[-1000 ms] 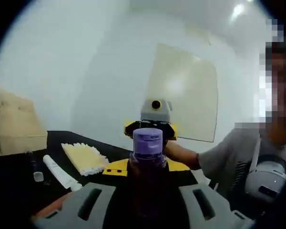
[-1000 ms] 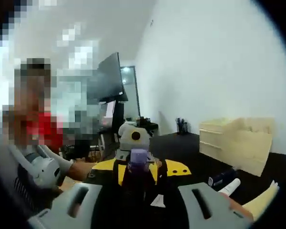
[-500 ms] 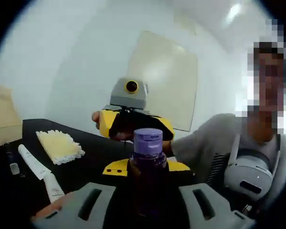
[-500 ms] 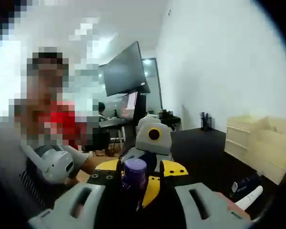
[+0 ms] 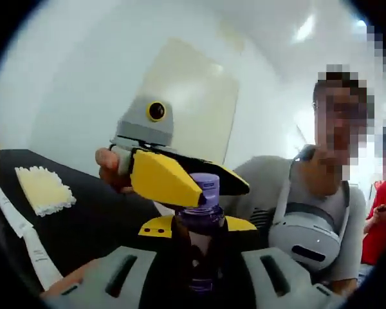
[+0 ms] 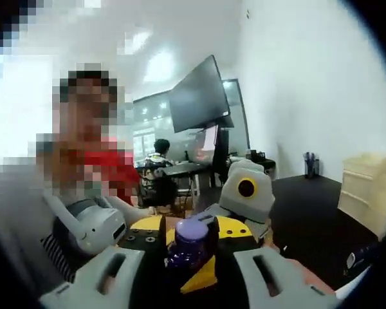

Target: Open the drawer, pick up the cosmetic bottles from the table one by one, place them into the drawer, release the gripper, close the drawer, and move the gripper away

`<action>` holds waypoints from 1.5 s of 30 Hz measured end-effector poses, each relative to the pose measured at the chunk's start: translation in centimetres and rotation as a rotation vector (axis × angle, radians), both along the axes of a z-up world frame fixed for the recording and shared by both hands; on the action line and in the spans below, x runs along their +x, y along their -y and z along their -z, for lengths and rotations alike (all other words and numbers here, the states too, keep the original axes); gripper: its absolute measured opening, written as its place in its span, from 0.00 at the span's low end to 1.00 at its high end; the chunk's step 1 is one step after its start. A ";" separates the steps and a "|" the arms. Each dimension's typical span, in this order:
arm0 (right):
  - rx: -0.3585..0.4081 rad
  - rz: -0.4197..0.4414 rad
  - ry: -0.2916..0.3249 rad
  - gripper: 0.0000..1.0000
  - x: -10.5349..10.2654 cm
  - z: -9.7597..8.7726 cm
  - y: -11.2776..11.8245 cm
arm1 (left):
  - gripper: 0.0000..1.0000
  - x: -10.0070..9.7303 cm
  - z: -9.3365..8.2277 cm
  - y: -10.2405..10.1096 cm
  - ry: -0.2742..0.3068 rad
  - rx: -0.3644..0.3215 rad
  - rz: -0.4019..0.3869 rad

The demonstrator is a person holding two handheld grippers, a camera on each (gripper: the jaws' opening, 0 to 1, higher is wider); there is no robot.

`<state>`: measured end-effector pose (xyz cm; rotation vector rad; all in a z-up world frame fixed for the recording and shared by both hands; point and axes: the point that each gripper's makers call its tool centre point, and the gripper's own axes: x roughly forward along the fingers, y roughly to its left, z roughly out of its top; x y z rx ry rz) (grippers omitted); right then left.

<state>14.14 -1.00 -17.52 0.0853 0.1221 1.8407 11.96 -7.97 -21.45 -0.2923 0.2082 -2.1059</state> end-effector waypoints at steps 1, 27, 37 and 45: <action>0.003 -0.004 -0.006 0.25 -0.1 0.0 0.0 | 0.22 0.0 0.1 0.0 -0.006 0.014 0.006; -0.065 0.836 0.136 0.26 12.6 -1.5 2.8 | 0.22 14.2 -1.8 -0.2 0.136 -0.066 -0.838; -0.101 0.915 0.169 0.24 16.2 -0.6 1.1 | 0.22 18.0 -1.1 -0.7 0.251 -0.018 -1.134; -0.091 0.937 0.213 0.24 17.0 -0.7 0.5 | 0.22 19.5 -1.2 -1.9 0.290 -0.003 -1.279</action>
